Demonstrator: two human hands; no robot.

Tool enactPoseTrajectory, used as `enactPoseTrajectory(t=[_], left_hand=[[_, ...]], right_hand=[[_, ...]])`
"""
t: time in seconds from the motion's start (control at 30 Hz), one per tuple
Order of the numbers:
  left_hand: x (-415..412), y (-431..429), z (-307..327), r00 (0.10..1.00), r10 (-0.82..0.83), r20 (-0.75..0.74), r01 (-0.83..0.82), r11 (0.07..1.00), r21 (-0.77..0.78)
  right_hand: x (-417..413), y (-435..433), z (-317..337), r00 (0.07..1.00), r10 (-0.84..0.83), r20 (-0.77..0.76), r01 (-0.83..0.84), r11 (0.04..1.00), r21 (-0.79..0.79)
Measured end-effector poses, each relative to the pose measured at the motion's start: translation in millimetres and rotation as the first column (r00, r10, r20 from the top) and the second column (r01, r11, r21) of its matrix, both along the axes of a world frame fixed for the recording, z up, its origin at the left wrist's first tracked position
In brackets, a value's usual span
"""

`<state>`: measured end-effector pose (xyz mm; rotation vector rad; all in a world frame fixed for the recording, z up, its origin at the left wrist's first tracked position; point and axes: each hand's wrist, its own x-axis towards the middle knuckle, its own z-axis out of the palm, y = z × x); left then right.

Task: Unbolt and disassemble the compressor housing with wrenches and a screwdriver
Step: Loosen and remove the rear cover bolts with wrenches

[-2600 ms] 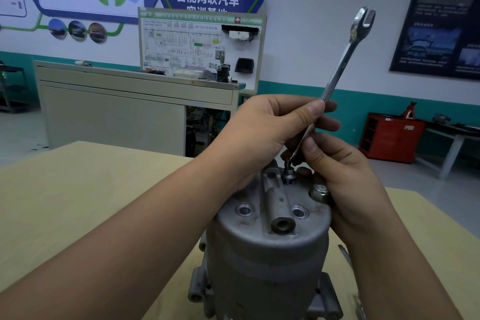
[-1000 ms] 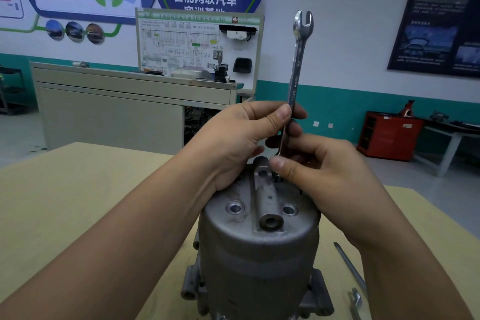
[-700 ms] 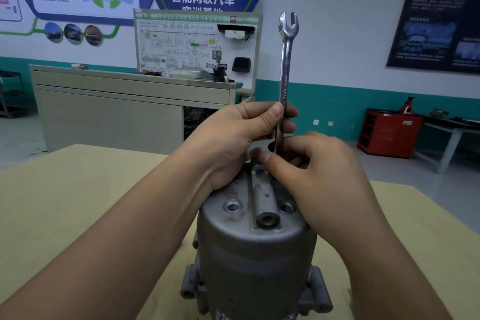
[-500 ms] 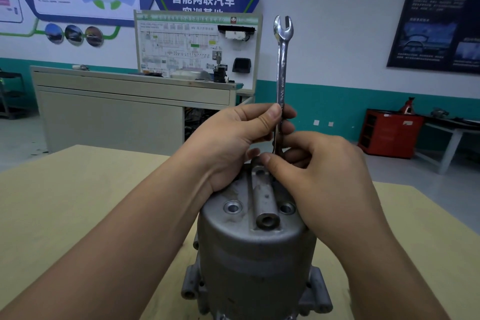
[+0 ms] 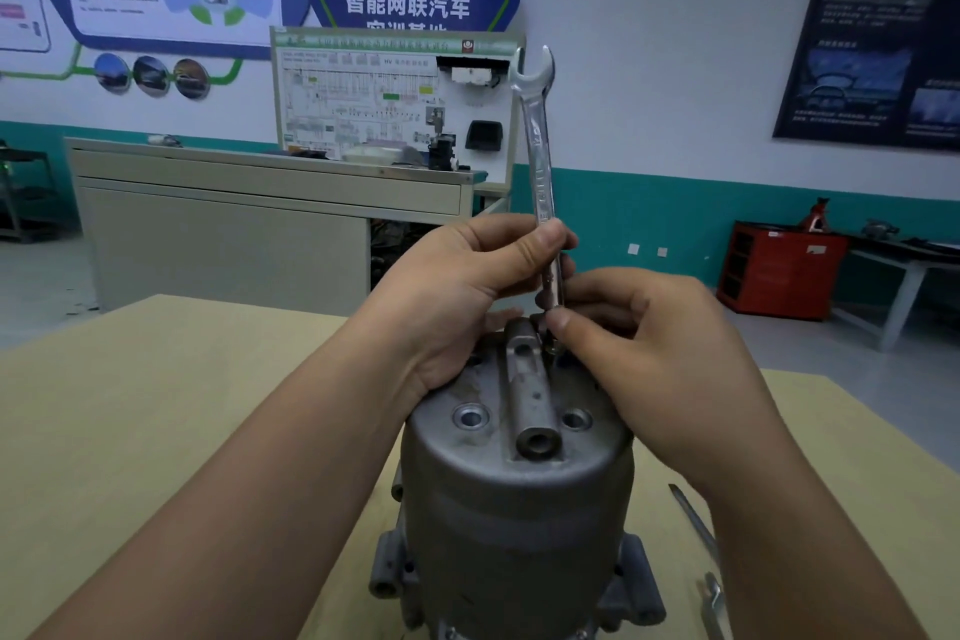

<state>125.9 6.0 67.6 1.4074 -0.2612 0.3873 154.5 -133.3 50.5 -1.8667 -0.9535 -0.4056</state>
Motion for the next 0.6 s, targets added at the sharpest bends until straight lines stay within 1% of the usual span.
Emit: enactPoseTrajectory(t=[0.1, 0.2, 0.43, 0.5, 0.6], left_hand=[[-1, -1, 0, 0.999, -0.034, 0.008, 0.034, 0.999, 0.004], [-1, 0, 0, 0.997, -0.073, -0.002, 0.073, 0.997, -0.026], [-4, 1, 0, 0.987, -0.157, 0.017, 0.158, 0.987, -0.033], [-5, 2, 0, 0.983, -0.179, 0.028, 0.179, 0.983, -0.025], [-5, 3, -1, 0.977, -0.21, 0.039, 0.211, 0.977, -0.015]], right_hand=[[6, -3, -1, 0.983, 0.14, -0.116, -0.129, 0.987, 0.096], [11, -3, -4, 0.966, 0.197, -0.169, -0.17, 0.972, 0.164], [14, -2, -4, 0.965, 0.228, -0.127, -0.204, 0.963, 0.173], [16, -1, -6, 0.962, 0.239, -0.128, -0.212, 0.957, 0.197], [16, 2, -6, 0.94, 0.303, -0.155, -0.258, 0.932, 0.255]])
